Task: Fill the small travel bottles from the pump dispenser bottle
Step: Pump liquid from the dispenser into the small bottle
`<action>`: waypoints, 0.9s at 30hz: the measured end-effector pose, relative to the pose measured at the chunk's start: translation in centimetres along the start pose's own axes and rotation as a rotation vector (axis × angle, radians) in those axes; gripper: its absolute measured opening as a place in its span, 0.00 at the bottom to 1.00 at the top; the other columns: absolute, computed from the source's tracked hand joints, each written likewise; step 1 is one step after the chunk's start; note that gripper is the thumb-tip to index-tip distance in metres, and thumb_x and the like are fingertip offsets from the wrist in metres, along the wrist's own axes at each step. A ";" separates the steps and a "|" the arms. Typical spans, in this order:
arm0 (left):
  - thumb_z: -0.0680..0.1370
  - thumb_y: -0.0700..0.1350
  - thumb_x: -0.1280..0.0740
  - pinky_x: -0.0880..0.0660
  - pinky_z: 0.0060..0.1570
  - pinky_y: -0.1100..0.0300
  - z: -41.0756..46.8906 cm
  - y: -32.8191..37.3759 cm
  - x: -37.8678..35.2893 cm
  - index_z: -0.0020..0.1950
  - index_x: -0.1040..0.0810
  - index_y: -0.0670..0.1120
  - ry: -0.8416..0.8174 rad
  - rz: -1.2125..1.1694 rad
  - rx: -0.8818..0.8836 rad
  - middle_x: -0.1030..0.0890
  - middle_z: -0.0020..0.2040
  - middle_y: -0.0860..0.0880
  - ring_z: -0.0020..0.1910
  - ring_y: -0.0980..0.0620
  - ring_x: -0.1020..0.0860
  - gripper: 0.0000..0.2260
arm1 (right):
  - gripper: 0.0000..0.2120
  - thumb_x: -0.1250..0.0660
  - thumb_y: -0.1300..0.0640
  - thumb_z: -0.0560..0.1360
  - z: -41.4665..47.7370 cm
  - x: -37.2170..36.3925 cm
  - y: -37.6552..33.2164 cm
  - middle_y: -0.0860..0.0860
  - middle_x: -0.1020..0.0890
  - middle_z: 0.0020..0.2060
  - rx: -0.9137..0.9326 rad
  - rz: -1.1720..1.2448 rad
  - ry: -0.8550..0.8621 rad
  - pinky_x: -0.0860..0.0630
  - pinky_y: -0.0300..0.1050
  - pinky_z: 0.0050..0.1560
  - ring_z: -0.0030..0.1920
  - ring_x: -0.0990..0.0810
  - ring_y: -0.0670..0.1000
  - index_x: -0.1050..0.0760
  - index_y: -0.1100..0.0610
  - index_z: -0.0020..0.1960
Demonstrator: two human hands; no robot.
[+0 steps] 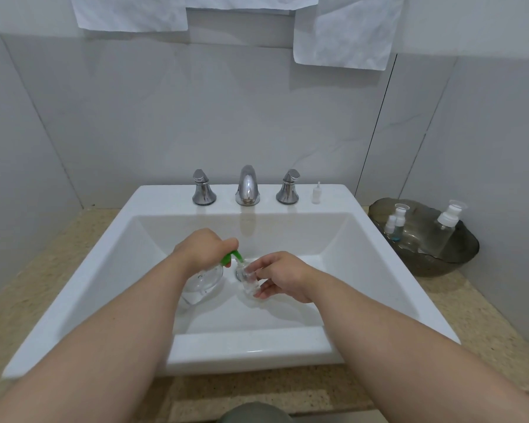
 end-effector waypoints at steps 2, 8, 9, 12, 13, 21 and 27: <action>0.68 0.60 0.37 0.30 0.39 0.56 0.0 -0.1 0.1 0.25 0.18 0.49 0.017 0.010 0.003 0.22 0.27 0.49 0.30 0.46 0.28 0.20 | 0.12 0.40 0.70 0.80 0.0 0.0 0.0 0.60 0.19 0.51 -0.002 0.005 0.001 0.16 0.51 0.49 0.34 0.19 0.56 0.19 0.63 0.55; 0.75 0.72 0.36 0.26 0.46 0.53 0.0 -0.4 0.2 0.30 0.15 0.46 0.051 0.062 -0.007 0.22 0.30 0.51 0.35 0.48 0.23 0.32 | 0.11 0.38 0.69 0.80 0.0 0.1 -0.1 0.60 0.19 0.50 -0.005 0.020 0.007 0.17 0.49 0.45 0.35 0.18 0.56 0.20 0.65 0.59; 0.75 0.73 0.37 0.26 0.46 0.53 0.0 -0.4 0.2 0.31 0.15 0.46 0.048 0.066 -0.008 0.22 0.30 0.50 0.36 0.48 0.22 0.32 | 0.11 0.38 0.69 0.80 -0.1 0.1 -0.1 0.60 0.19 0.50 -0.006 0.022 0.007 0.18 0.49 0.45 0.35 0.18 0.56 0.21 0.65 0.59; 0.75 0.75 0.38 0.28 0.44 0.53 0.0 -0.5 0.1 0.30 0.16 0.47 0.044 0.076 -0.007 0.23 0.30 0.51 0.35 0.48 0.23 0.33 | 0.11 0.38 0.70 0.80 0.0 0.1 -0.1 0.60 0.19 0.50 -0.012 0.019 0.011 0.18 0.48 0.43 0.34 0.18 0.56 0.21 0.66 0.59; 0.74 0.74 0.37 0.29 0.43 0.53 0.1 -0.5 0.0 0.30 0.16 0.47 0.045 0.075 -0.005 0.23 0.29 0.51 0.34 0.48 0.23 0.33 | 0.11 0.38 0.69 0.80 0.0 0.1 -0.1 0.60 0.19 0.49 -0.012 0.017 0.011 0.18 0.48 0.43 0.34 0.18 0.56 0.21 0.66 0.59; 0.74 0.68 0.34 0.29 0.41 0.54 0.2 -0.3 0.0 0.28 0.16 0.47 0.052 0.061 0.004 0.25 0.25 0.52 0.32 0.47 0.24 0.28 | 0.11 0.39 0.70 0.80 -0.2 0.0 -0.2 0.60 0.20 0.47 -0.002 0.019 0.004 0.18 0.48 0.42 0.34 0.19 0.56 0.20 0.65 0.58; 0.74 0.62 0.34 0.31 0.39 0.56 0.1 -0.1 0.0 0.28 0.16 0.46 0.041 0.024 0.015 0.25 0.22 0.53 0.29 0.48 0.27 0.24 | 0.10 0.38 0.70 0.80 -0.1 0.0 -0.2 0.60 0.19 0.48 0.000 0.020 0.004 0.17 0.48 0.44 0.35 0.19 0.56 0.20 0.63 0.55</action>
Point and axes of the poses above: each hand's wrist, its own z-axis towards the middle knuckle, its own x-axis out of the back of the hand, y = z × x, the point moved 5 cm from there along z, towards the middle knuckle
